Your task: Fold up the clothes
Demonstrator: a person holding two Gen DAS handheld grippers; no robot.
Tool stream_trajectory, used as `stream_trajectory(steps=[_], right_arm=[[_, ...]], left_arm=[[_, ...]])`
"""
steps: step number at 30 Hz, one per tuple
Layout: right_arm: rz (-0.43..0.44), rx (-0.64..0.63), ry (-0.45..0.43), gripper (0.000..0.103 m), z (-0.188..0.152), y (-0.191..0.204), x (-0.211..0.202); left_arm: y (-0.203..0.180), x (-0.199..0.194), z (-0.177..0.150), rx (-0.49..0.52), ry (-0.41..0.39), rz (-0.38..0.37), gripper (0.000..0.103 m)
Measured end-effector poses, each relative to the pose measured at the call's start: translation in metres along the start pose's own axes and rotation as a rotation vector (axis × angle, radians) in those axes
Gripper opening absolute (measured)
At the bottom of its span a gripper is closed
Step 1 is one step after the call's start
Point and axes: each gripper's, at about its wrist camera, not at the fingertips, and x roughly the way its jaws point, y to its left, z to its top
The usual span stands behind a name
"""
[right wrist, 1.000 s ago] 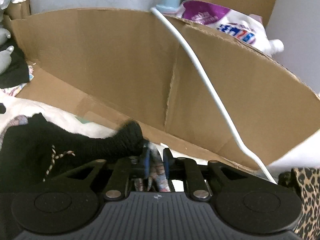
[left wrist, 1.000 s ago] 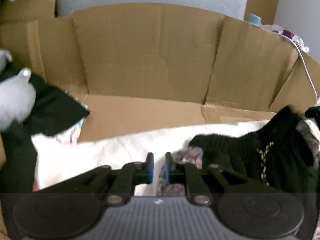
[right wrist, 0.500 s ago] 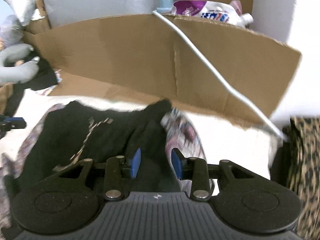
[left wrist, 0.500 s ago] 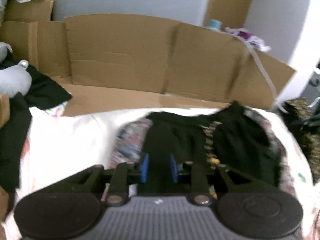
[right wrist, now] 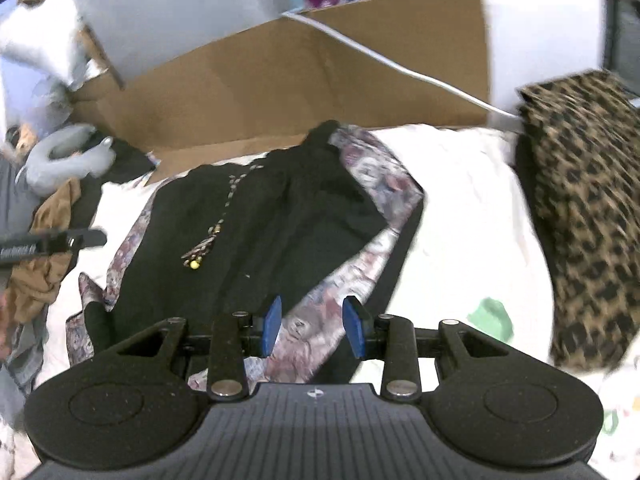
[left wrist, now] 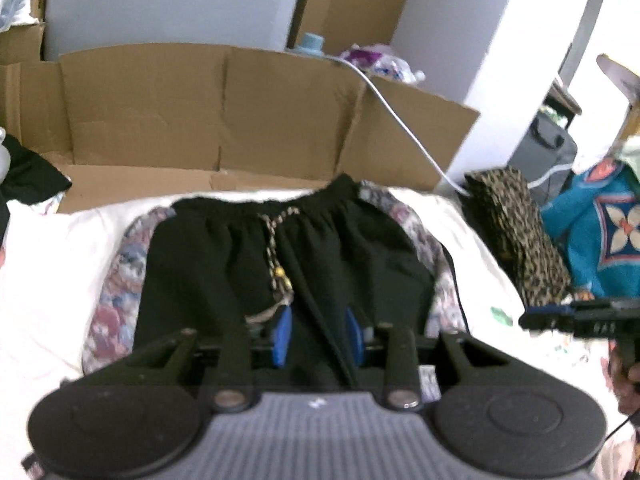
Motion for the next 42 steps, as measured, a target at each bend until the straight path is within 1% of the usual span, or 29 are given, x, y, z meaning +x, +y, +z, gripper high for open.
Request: stream_trajectory(steps=[2,4,7,9,12,15,18,21,25,28,33,35,36,37,38,42], right_arm=[[0.016,0.038,0.001,0.041,-0.009,-0.001,-0.008],[0.01,0.029,0.006,0.041,-0.019,0.003,-0.011],[0.049,0.069,0.059,0.041,-0.035,0.004,-0.007],[0.076,0.098,0.092,0.041,-0.046,0.005,-0.004],[0.096,0.144,0.123,0.041,-0.061,0.005,0.0],[0.127,0.204,0.154,0.041,-0.075,0.002,0.008],[0.164,0.225,0.173,0.041,-0.08,0.005,0.013],[0.182,0.248,0.197,0.042,-0.084,0.007,0.02],[0.197,0.27,0.222,0.042,-0.088,0.011,0.031],[0.208,0.294,0.243,0.042,-0.093,0.008,0.04],[0.232,0.357,0.25,0.042,-0.093,0.001,0.046],[0.245,0.392,0.276,0.04,-0.095,-0.002,0.054],[0.248,0.412,0.294,0.03,-0.097,-0.004,0.059],[0.247,0.421,0.312,0.011,-0.098,-0.005,0.062],[0.251,0.419,0.319,0.003,-0.099,-0.005,0.063],[0.276,0.37,0.312,0.003,-0.098,-0.007,0.051]], left_arm=[[-0.008,-0.002,-0.011,-0.014,0.023,-0.008,0.033],[-0.011,-0.004,-0.024,-0.062,0.05,-0.014,0.033],[-0.017,-0.008,-0.04,-0.095,0.092,-0.033,0.033],[-0.022,-0.012,-0.048,-0.09,0.111,-0.054,0.033],[-0.026,-0.017,-0.057,-0.06,0.145,-0.109,0.033],[-0.027,-0.019,-0.064,-0.054,0.165,-0.129,0.034],[-0.03,-0.019,-0.07,-0.044,0.181,-0.146,0.034],[-0.034,-0.02,-0.073,-0.026,0.186,-0.154,0.034],[-0.031,-0.018,-0.072,-0.045,0.191,-0.156,0.034],[-0.03,-0.015,-0.073,-0.047,0.202,-0.16,0.034],[-0.033,-0.012,-0.078,-0.038,0.216,-0.167,0.035],[-0.036,-0.009,-0.08,-0.03,0.223,-0.167,0.035],[-0.038,-0.007,-0.08,-0.027,0.228,-0.169,0.035],[-0.04,-0.004,-0.079,-0.027,0.235,-0.171,0.035],[-0.042,-0.002,-0.078,-0.028,0.241,-0.169,0.035],[-0.052,0.006,-0.074,-0.044,0.274,-0.147,0.038]])
